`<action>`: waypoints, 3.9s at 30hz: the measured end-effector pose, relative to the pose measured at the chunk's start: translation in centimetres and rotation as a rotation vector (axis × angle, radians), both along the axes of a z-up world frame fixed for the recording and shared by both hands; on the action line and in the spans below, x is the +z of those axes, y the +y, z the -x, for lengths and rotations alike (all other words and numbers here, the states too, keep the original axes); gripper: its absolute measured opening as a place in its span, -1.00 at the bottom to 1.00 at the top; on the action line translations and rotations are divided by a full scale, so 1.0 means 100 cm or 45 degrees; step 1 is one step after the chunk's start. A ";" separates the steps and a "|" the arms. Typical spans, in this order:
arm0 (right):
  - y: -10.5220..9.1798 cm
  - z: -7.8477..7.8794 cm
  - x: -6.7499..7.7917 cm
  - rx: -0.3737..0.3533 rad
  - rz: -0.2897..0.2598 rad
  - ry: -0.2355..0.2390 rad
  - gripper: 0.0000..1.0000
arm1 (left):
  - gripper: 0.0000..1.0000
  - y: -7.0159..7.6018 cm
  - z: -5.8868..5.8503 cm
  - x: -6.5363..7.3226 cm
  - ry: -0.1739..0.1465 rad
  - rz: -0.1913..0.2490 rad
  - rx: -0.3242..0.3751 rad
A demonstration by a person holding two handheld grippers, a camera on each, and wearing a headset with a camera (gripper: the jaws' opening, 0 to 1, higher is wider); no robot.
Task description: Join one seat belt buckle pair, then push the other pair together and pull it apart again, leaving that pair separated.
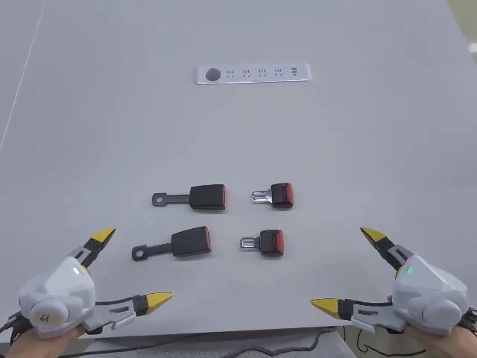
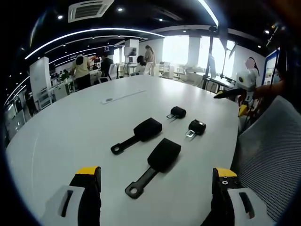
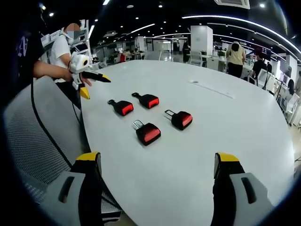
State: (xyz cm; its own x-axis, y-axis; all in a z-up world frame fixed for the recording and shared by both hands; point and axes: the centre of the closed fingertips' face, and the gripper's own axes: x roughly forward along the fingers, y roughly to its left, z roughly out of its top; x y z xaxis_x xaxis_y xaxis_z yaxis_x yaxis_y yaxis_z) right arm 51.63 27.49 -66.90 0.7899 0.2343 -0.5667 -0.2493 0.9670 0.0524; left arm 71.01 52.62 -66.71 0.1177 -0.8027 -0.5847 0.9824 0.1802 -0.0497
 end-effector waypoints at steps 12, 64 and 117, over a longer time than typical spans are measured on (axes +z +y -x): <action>-0.003 0.000 0.001 -0.002 0.010 -0.002 0.99 | 0.99 -0.001 0.001 0.001 -0.006 -0.011 -0.009; -0.006 -0.036 -0.010 0.437 0.148 0.138 0.57 | 0.12 -0.051 -0.007 -0.035 -0.133 -0.362 -0.508; 0.051 -0.087 -0.065 0.779 0.175 0.266 -0.19 | -0.33 -0.068 0.007 -0.081 -0.117 -0.629 -0.876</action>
State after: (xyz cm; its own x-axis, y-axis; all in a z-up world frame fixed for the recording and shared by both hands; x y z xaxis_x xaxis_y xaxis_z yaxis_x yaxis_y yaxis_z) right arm 60.37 32.61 -73.45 0.4073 0.5208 -0.7503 -0.7539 0.6554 0.0456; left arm 70.30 45.86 -74.80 -0.2389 -0.3683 -0.8985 0.8775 -0.4781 -0.0373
